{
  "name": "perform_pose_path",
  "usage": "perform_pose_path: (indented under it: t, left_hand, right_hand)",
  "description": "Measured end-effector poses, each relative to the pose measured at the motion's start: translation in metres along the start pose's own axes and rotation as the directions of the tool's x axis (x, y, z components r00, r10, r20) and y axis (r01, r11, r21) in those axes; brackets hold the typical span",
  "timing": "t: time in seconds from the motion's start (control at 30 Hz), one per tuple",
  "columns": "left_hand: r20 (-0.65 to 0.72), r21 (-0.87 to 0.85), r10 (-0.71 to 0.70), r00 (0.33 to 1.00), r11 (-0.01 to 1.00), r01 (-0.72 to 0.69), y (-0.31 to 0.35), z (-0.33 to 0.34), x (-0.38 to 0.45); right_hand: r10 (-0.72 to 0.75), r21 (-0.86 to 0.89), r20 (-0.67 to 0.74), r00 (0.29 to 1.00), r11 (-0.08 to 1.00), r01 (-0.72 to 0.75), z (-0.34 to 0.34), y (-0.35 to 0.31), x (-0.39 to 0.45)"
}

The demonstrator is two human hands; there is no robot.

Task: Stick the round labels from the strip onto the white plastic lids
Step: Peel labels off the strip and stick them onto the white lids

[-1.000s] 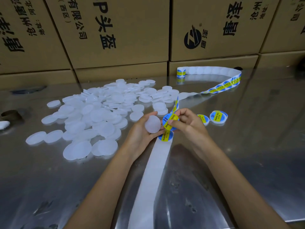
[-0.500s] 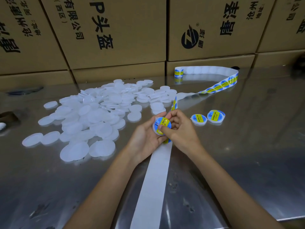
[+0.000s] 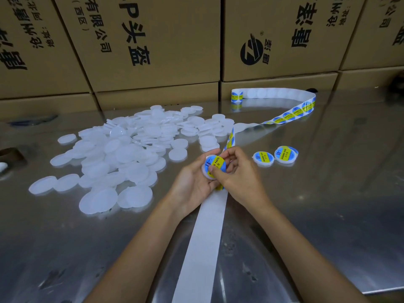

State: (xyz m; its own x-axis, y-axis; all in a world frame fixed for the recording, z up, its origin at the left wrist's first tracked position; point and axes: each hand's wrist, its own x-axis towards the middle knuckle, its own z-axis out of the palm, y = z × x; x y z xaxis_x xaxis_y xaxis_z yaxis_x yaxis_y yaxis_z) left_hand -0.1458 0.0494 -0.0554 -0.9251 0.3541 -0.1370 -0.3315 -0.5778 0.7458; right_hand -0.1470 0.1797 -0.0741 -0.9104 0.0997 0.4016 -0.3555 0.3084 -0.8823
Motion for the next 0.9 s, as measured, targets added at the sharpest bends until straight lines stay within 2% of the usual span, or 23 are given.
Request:
perform_pose_path:
  t: [0.13, 0.37, 0.5, 0.57, 0.63, 0.77, 0.9]
  left_hand:
    - [0.054, -0.077, 0.015, 0.998, 0.997, -0.011, 0.004, -0.001, -0.001]
    - [0.11, -0.12, 0.014, 0.994, 0.993, -0.001, 0.006, 0.004, -0.005]
    - [0.154, -0.102, -0.01, 0.988, 0.994, 0.026, 0.006, 0.002, -0.005]
    - [0.16, -0.015, -0.016, 0.987, 1.0, 0.018, 0.006, 0.0, -0.005]
    - [0.135, 0.144, 0.012, 0.991, 0.989, -0.031, 0.005, -0.002, -0.003]
    - [0.072, 0.464, 0.163, 0.984, 0.868, -0.178, 0.006, -0.009, -0.003]
    - [0.033, 0.588, 0.27, 0.962, 0.773, -0.237, 0.007, -0.009, -0.006]
  right_hand:
    - [-0.007, -0.056, -0.059, 0.998, 0.998, 0.004, -0.004, -0.002, 0.0]
    - [-0.102, -0.243, 0.029, 0.994, 0.964, 0.106, -0.009, -0.005, -0.004]
    - [-0.177, -0.282, 0.047, 0.983, 0.942, 0.183, -0.01, -0.004, -0.001]
    - [-0.181, -0.281, 0.012, 0.983, 0.943, 0.178, -0.011, -0.003, 0.0]
    - [-0.166, -0.285, -0.038, 0.985, 0.947, 0.148, -0.012, 0.001, 0.002]
    - [-0.163, -0.308, -0.074, 0.984, 0.942, 0.133, -0.015, 0.004, 0.005]
    - [-0.141, -0.253, -0.096, 0.985, 0.961, 0.113, -0.014, 0.005, 0.005]
